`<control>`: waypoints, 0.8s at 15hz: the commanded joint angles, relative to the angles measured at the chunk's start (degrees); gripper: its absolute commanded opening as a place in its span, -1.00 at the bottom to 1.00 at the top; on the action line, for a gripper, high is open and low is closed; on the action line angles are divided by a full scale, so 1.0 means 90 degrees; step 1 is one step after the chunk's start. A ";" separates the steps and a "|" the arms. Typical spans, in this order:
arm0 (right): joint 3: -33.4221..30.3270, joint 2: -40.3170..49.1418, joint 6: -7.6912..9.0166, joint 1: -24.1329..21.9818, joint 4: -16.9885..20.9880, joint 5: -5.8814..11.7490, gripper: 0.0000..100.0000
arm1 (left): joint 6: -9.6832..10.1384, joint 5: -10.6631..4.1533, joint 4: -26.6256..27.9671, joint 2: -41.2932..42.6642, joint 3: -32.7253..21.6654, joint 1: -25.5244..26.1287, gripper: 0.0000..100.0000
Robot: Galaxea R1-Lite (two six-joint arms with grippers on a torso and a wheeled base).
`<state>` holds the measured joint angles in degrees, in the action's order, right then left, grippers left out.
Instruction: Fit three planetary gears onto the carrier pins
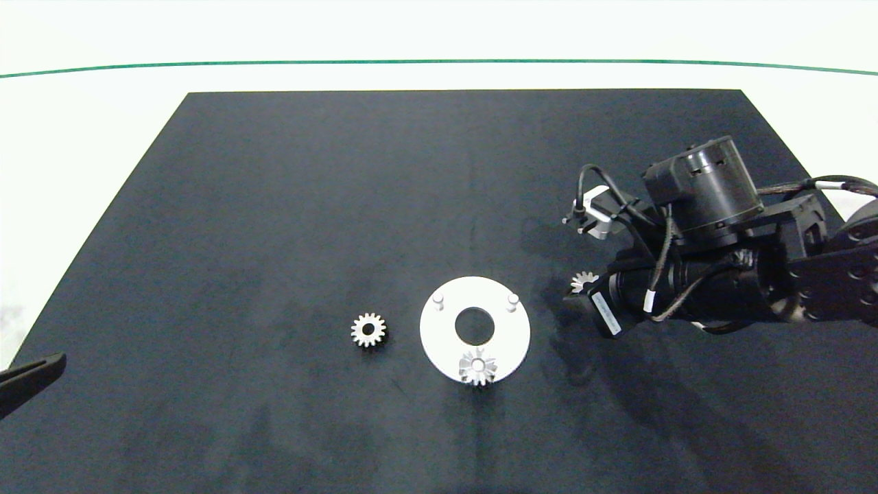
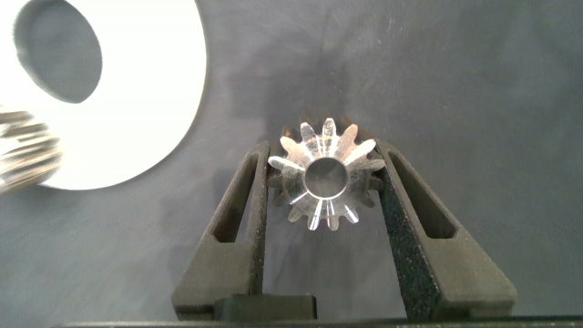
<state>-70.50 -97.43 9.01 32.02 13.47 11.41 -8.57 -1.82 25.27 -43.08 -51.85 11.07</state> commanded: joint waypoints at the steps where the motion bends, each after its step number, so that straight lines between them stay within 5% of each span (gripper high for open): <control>1: -0.0009 0.0571 0.0005 0.0573 0.0222 0.0031 -1.00 | -0.0005 -0.0003 0.0014 -0.0018 0.0009 0.0010 1.00; 12: -0.1200 -0.0903 0.0024 0.1373 0.0222 0.0480 -1.00 | -0.0005 -0.0013 0.0005 -0.0028 -0.0040 -0.0019 1.00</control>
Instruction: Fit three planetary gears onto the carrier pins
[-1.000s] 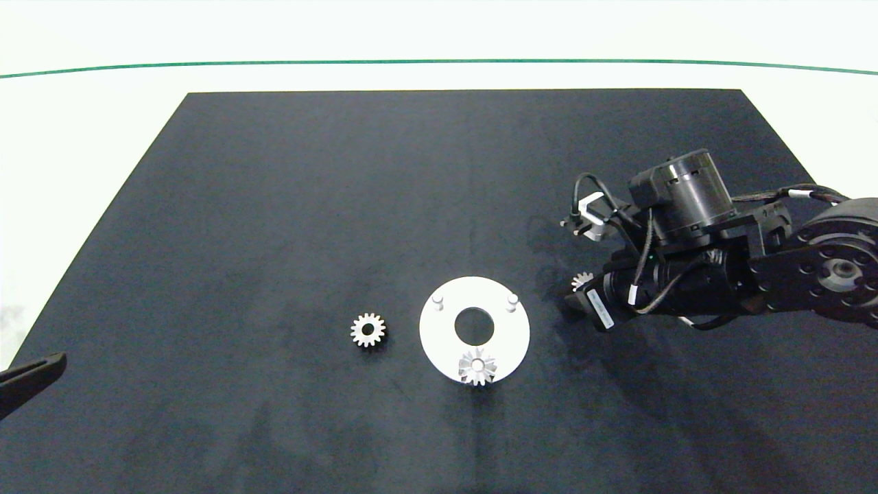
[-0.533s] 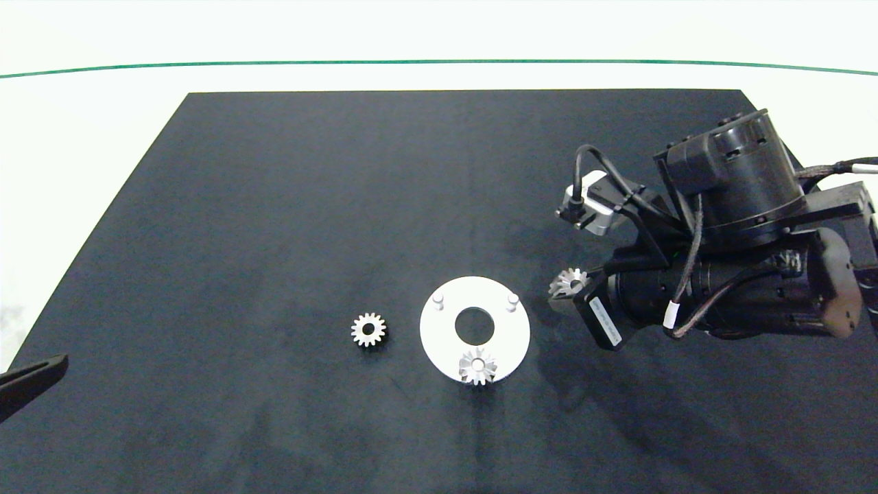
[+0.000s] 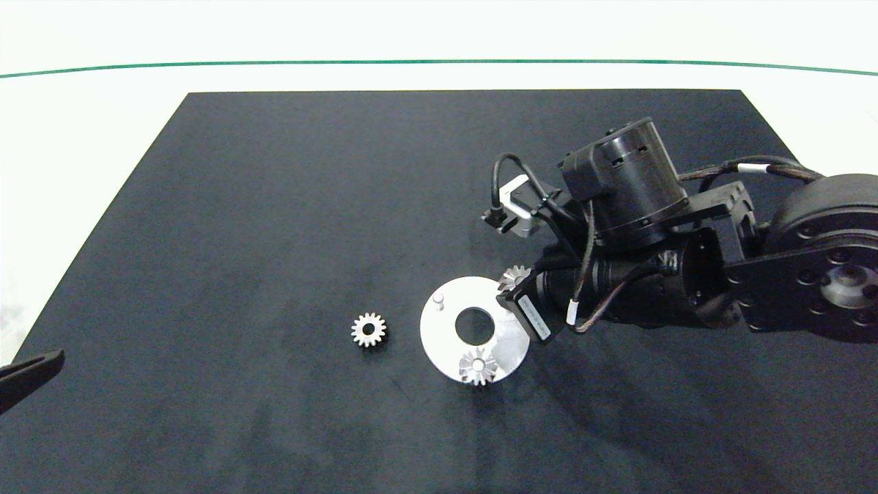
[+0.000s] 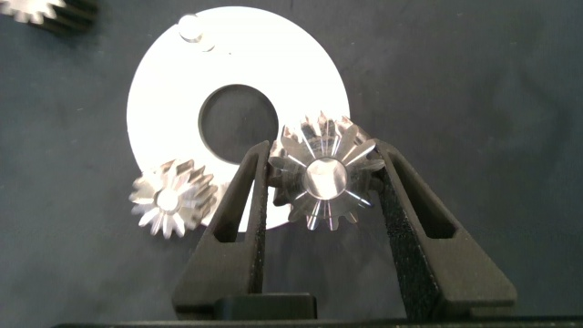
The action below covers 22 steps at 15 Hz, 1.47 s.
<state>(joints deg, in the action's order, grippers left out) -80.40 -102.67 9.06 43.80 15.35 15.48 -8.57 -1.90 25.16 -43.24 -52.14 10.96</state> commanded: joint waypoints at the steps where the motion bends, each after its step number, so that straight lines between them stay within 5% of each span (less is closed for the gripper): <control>1: -0.0100 -0.0331 0.0019 0.0065 0.0013 0.0038 -1.00 | -0.0005 -0.0004 0.0017 0.0000 -0.0008 -0.0007 1.00; 7: -0.0100 -0.0243 0.0019 -0.0023 0.0189 0.0067 -1.00 | -0.0005 -0.0004 0.0017 0.0000 -0.0008 0.0003 1.00; 9: -0.0100 -0.0262 0.0039 -0.0052 0.0189 0.0213 -1.00 | -0.0005 -0.0004 0.0017 -0.0010 0.0002 0.0003 1.00; 22: -0.0198 -0.0477 0.0039 -0.0121 0.0170 0.0213 -1.00 | -0.0005 -0.0004 0.0017 0.0000 -0.0017 -0.0007 1.00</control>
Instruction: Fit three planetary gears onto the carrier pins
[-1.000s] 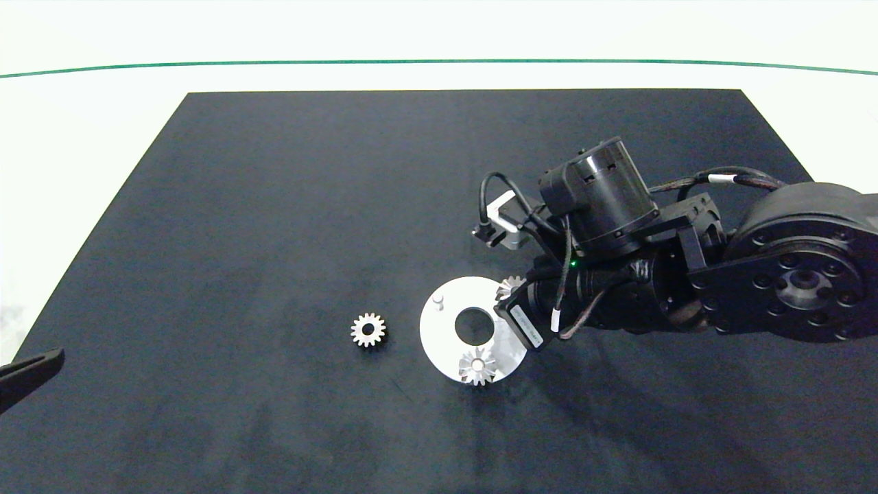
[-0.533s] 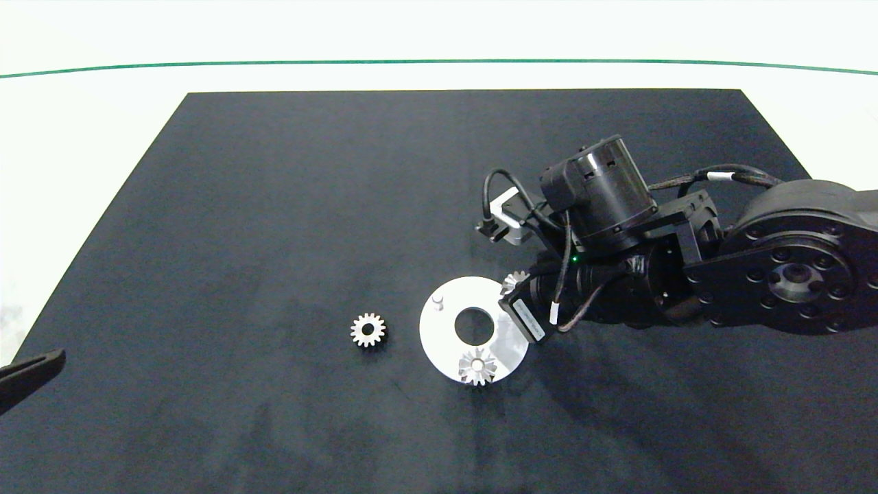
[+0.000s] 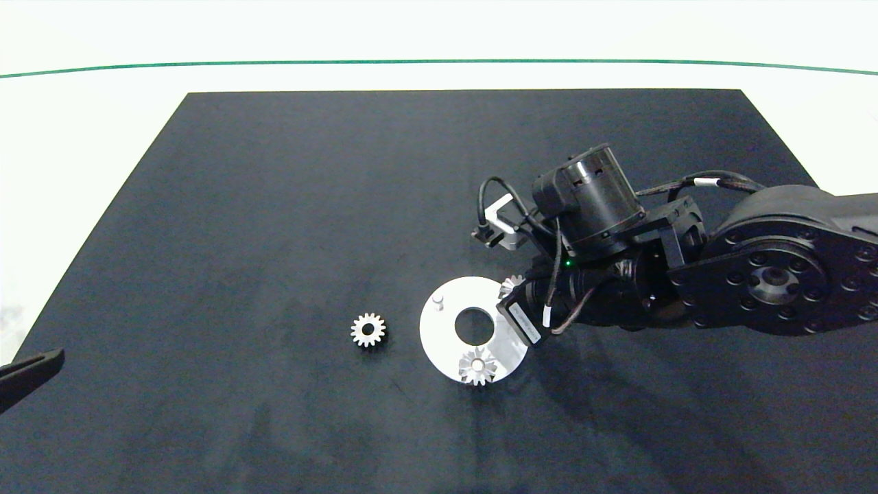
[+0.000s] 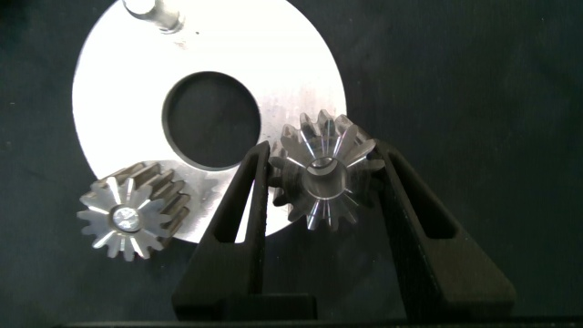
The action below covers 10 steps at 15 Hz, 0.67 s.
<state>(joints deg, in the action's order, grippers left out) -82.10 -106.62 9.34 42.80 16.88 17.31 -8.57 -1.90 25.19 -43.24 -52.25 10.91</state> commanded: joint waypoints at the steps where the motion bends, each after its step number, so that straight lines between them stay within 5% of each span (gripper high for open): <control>1: -0.0008 -0.0048 0.0007 -0.0010 -0.0001 0.0010 -1.00 | -0.0005 -0.0004 0.0014 0.0000 -0.0005 -0.0001 1.00; 10: -0.0086 -0.0214 -0.0002 -0.0039 -0.0011 -0.0009 -1.00 | -0.0005 -0.0004 0.0014 0.0000 -0.0005 -0.0001 1.00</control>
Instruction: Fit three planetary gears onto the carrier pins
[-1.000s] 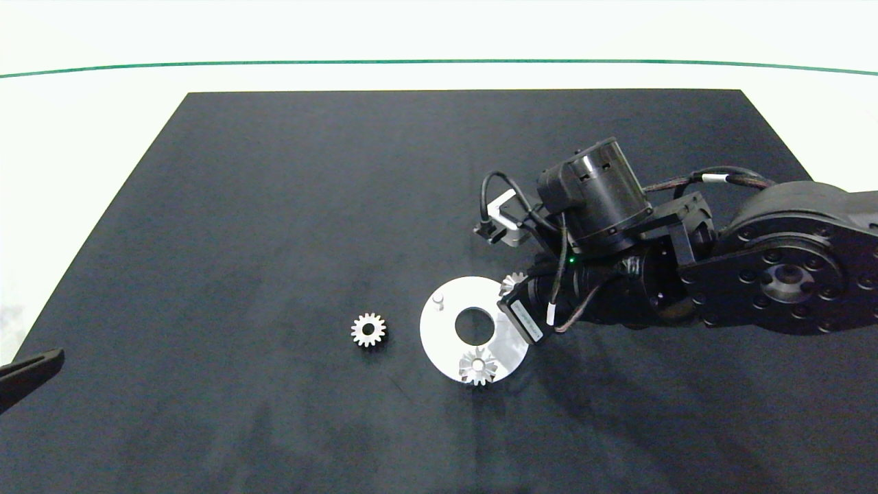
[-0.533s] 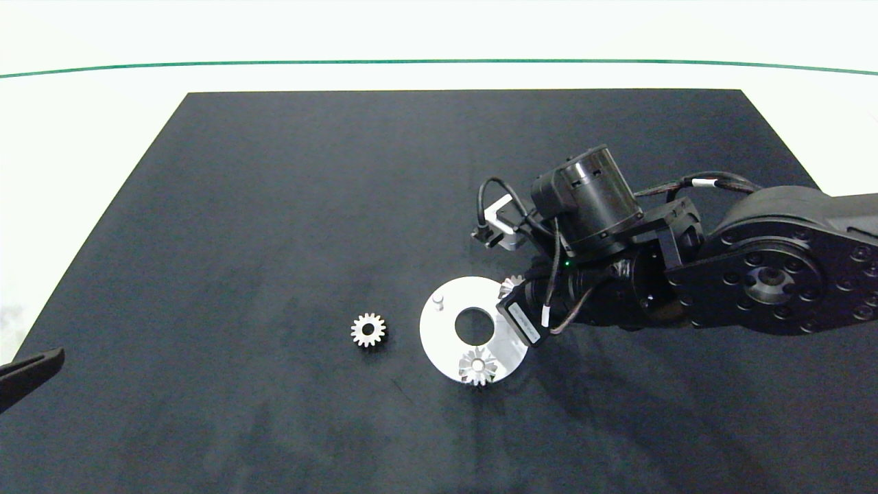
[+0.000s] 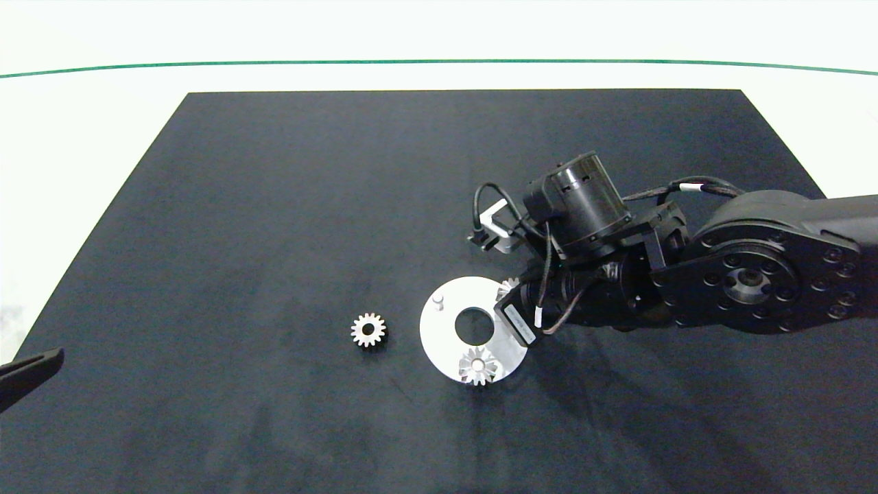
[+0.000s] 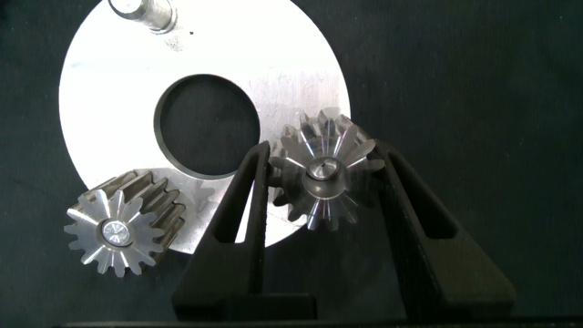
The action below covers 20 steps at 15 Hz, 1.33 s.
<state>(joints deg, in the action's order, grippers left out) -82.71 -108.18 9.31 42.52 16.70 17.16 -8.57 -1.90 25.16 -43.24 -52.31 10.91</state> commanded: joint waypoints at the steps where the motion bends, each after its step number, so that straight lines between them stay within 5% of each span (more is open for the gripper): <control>1: -0.0019 -0.0031 -0.0009 -0.0008 0.0010 0.0026 -1.00 | -0.0005 -0.0004 0.0017 0.0000 0.0002 -0.0001 1.00; 2: -0.0009 -0.0031 0.0000 -0.0008 0.0010 0.0026 1.00 | -0.0015 -0.0004 0.0017 0.0010 0.0002 -0.0001 1.00; 12: 0.0089 0.0047 -0.0019 -0.0027 0.0029 -0.0052 1.00 | -0.0005 -0.0004 0.0017 0.0000 0.0011 0.0008 1.00; 15: 0.0392 0.0848 -0.0029 0.0266 0.0049 -0.0218 1.00 | -0.0024 -0.0004 0.0027 0.0068 -0.0008 -0.0001 1.00; 20: 0.1788 0.3045 -0.0039 0.0275 0.0068 -0.0042 1.00 | -0.0044 -0.0072 0.0261 0.0185 0.0011 0.0008 1.00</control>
<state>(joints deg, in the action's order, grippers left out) -73.18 -92.03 8.77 46.14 17.23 15.81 -8.92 -2.47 27.34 -41.86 -52.25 11.08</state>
